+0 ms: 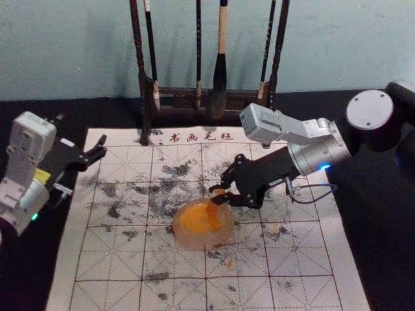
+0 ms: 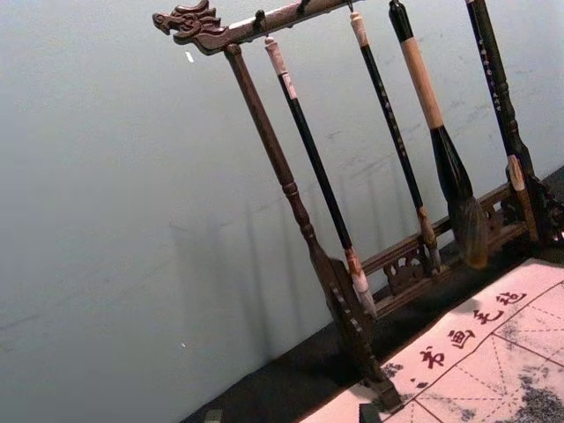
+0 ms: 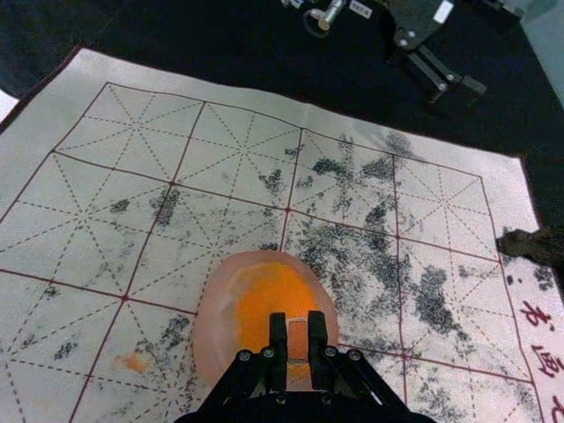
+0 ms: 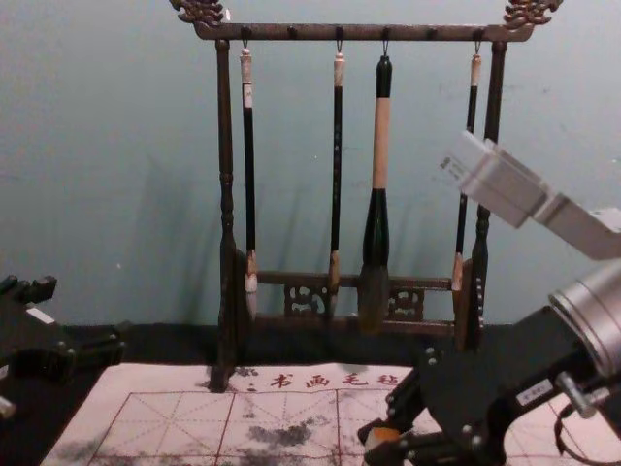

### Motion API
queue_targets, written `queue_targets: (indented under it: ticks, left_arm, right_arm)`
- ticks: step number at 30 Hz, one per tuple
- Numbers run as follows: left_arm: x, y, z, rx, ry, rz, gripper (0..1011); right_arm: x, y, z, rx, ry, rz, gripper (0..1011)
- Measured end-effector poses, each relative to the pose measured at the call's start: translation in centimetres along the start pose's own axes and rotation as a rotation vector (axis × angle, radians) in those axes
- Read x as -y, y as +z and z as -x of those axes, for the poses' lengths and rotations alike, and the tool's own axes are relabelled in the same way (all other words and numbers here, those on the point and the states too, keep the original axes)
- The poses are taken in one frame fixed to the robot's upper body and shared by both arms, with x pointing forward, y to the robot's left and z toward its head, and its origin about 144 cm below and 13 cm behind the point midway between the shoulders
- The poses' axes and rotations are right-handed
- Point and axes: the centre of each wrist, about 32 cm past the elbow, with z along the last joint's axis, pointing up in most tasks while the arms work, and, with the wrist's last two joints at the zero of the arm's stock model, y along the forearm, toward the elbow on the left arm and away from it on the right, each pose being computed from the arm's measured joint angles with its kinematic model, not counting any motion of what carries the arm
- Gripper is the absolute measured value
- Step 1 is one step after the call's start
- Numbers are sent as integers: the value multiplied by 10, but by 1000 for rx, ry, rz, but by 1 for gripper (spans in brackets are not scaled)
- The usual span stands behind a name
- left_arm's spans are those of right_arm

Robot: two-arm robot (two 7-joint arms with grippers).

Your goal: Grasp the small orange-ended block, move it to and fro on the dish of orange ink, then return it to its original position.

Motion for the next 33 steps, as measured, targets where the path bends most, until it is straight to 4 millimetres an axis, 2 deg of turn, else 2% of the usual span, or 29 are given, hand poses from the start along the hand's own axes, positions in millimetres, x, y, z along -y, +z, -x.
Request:
queue_targets:
  ticks: [19,33]
  left_arm:
    - [0,0,0,0,0,0,1001]
    - [0,0,0,0,0,0,1001]
  right_arm:
    - [2,4,12,19,21,-7,133]
    - [-8,11,14,36,53,-22,133]
